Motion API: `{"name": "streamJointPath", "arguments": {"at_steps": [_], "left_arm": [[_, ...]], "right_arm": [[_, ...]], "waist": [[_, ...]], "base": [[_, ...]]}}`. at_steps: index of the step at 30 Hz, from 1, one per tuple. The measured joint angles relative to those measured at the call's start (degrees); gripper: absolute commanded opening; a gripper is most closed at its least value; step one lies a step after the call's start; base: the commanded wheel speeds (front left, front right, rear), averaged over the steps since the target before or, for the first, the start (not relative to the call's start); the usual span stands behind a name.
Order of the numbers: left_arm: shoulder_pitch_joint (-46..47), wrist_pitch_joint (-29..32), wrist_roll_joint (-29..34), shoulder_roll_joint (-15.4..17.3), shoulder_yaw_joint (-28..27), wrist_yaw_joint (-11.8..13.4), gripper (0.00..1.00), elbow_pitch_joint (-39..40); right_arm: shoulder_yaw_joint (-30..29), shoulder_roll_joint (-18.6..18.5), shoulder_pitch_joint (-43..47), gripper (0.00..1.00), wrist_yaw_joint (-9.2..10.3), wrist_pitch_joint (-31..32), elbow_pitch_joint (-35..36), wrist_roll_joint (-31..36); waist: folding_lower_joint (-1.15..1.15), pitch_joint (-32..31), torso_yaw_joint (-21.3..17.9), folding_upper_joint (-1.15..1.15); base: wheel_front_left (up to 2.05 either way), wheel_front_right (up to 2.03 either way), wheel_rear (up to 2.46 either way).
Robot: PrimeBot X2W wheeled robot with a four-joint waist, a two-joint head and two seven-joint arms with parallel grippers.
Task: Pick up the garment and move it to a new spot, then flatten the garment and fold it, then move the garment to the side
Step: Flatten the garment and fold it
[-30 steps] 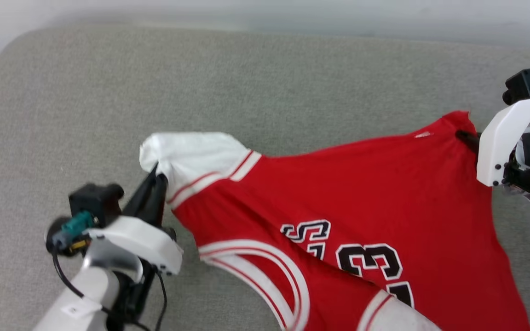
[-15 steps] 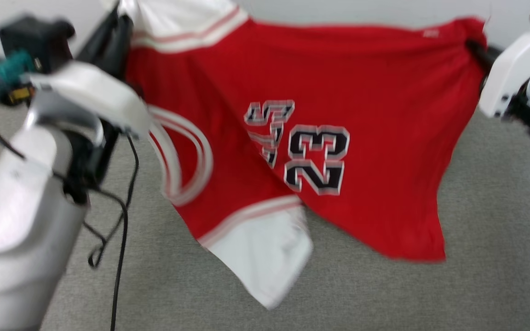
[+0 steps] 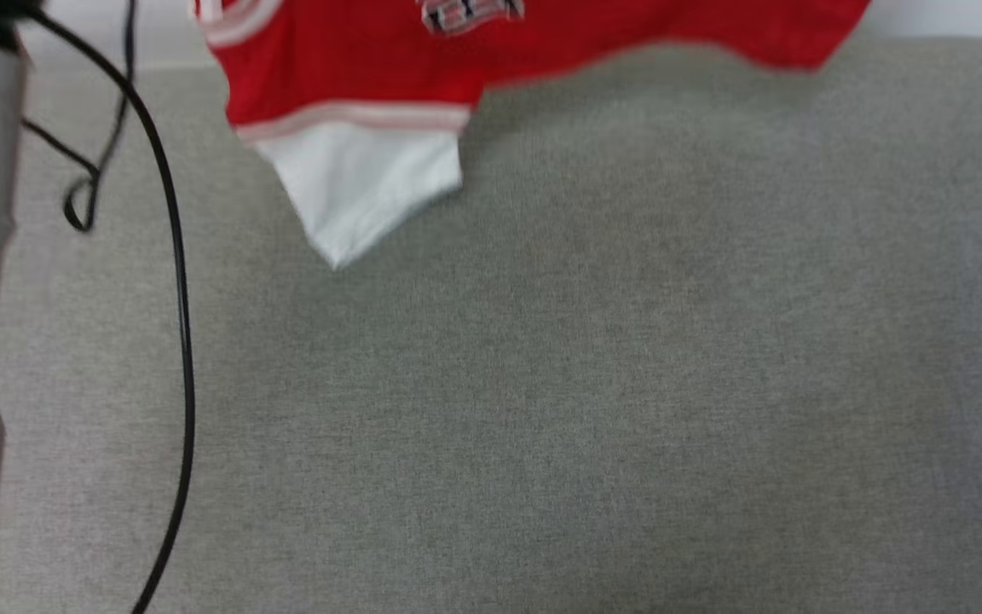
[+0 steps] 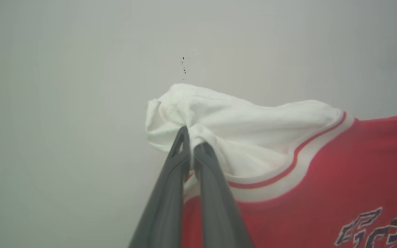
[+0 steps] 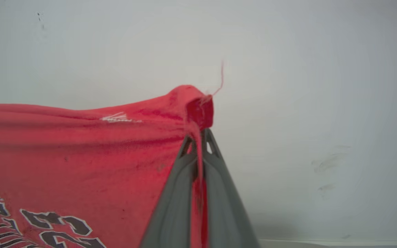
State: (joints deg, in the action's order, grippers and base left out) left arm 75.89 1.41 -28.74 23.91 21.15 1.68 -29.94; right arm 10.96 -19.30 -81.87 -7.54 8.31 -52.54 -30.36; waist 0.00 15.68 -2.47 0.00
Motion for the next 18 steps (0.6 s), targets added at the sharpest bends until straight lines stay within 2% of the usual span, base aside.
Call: {"name": "streamJointPath", "arguments": {"at_steps": [9, 18], "left_arm": [[13.95, -2.20, 0.00, 0.18, -1.56, -1.23, 0.00, -9.92], [17.75, -4.22, -1.80, -0.90, -2.49, -3.30, 0.00, -17.58]], "right_arm": [[-2.97, 2.24, -12.97, 0.00, -0.01, -2.49, -5.25, 5.33], [-3.83, 5.25, -16.77, 0.00, 0.00, -4.87, -8.26, 8.90]], "waist": [[0.00, 8.14, -0.03, 0.00], [0.01, 16.23, 0.56, 0.00]], "base": [[0.00, 0.00, 0.00], [0.00, 0.00, 0.00]]}}
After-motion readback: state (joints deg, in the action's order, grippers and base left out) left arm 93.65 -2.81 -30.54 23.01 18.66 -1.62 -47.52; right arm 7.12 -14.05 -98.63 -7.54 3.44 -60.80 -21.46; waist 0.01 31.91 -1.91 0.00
